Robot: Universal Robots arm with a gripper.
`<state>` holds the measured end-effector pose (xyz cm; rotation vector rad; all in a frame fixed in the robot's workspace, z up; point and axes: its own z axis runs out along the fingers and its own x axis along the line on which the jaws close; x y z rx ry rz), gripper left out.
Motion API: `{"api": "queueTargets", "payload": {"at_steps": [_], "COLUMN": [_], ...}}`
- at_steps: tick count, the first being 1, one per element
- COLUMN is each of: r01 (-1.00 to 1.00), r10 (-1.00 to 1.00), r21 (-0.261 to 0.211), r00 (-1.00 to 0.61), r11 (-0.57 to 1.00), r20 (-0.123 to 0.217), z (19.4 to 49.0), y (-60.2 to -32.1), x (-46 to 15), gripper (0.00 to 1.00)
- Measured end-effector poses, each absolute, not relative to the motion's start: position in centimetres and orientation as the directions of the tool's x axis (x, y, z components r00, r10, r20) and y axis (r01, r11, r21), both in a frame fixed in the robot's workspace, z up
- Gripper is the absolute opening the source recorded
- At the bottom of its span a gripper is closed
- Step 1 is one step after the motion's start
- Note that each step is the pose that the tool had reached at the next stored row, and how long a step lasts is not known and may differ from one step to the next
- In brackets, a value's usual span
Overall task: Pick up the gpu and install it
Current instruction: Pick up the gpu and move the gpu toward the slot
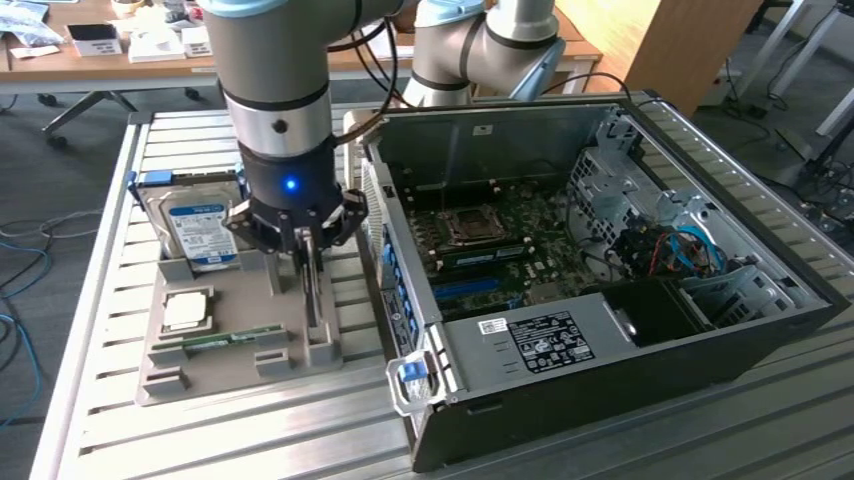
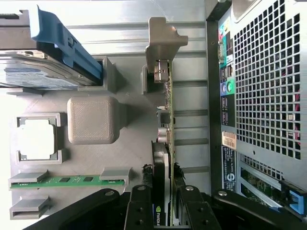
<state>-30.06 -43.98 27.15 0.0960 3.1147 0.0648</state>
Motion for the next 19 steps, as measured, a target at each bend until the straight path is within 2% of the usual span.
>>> {"api": "queueTargets", "payload": {"at_steps": [19], "r01": [0.061], "r10": [0.062], "r21": [0.042], "r00": [-0.998], "r11": [0.997], "r20": [-0.024], "z": [32.1], "y": [-44.0], "x": [-30.1], "gripper": [0.27]}}
